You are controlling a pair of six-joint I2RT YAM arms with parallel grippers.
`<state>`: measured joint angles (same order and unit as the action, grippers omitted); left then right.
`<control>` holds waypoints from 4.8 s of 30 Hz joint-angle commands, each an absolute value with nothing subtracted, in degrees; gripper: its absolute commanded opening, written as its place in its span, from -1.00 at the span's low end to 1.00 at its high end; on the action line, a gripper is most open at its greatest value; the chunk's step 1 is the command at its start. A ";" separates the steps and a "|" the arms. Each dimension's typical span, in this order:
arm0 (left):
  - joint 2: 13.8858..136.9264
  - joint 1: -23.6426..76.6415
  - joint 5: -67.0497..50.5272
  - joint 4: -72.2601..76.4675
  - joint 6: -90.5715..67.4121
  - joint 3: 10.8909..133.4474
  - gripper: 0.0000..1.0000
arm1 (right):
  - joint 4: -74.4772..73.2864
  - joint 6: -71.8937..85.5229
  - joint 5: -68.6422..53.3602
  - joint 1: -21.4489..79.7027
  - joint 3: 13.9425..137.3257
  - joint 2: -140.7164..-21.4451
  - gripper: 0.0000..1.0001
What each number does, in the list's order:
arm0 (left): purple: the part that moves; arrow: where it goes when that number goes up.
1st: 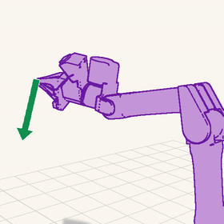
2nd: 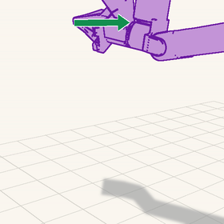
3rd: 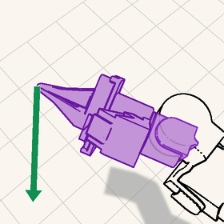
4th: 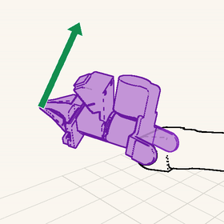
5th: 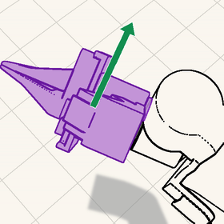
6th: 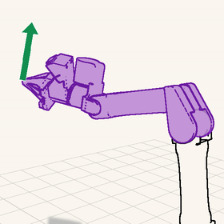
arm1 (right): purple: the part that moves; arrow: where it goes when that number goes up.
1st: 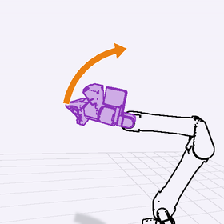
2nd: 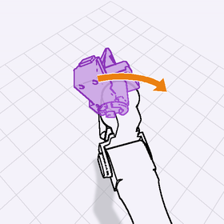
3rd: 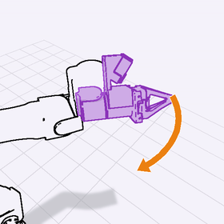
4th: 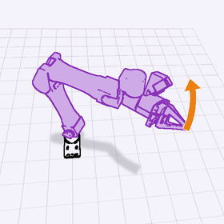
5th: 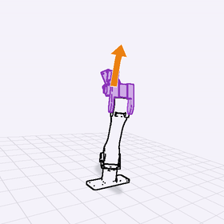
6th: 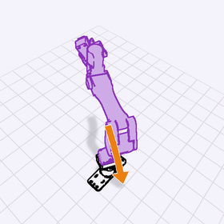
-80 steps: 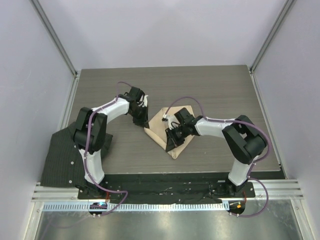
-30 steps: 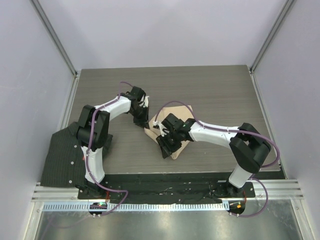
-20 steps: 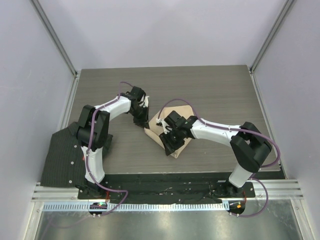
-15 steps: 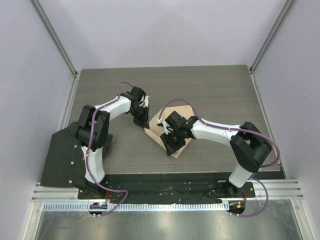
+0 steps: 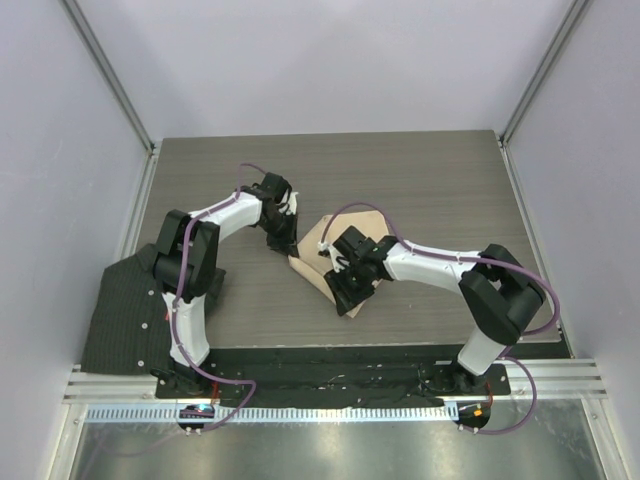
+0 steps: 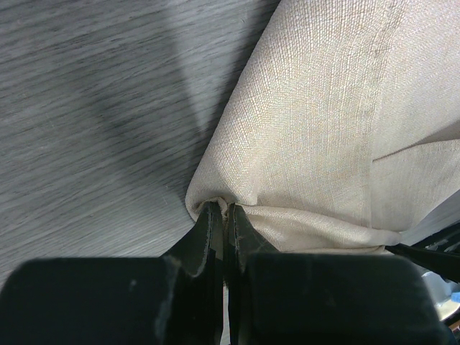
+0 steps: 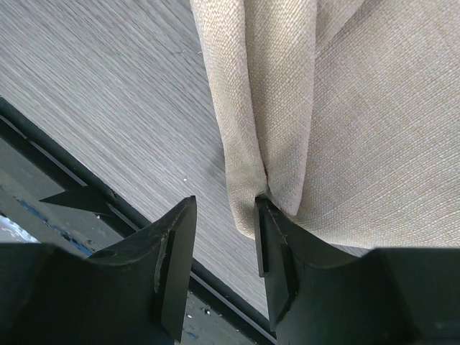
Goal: Fold the napkin, place the utensils inside, and roll it up
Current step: Roll the napkin with the utensil
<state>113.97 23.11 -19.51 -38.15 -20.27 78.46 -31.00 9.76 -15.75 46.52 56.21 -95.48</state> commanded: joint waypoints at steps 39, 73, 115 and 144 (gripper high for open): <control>116.19 23.03 -19.60 -39.64 -18.81 79.19 -1.00 | -19.86 -2.20 10.11 56.51 75.32 -108.45 -0.06; 89.84 18.02 -8.25 -18.48 -32.60 54.60 0.84 | -8.26 4.92 -24.77 50.72 56.95 -106.70 -0.79; 89.03 18.11 -25.67 2.64 -37.27 35.51 -1.00 | -14.76 6.24 -36.14 39.90 64.86 -109.09 -0.16; 93.25 18.11 -24.79 -5.62 -36.83 40.69 -1.00 | -18.72 6.69 14.06 67.41 59.93 -87.09 0.18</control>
<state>91.92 18.09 -26.30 -3.36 -38.35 40.05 -22.61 10.70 6.74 66.72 55.83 -85.89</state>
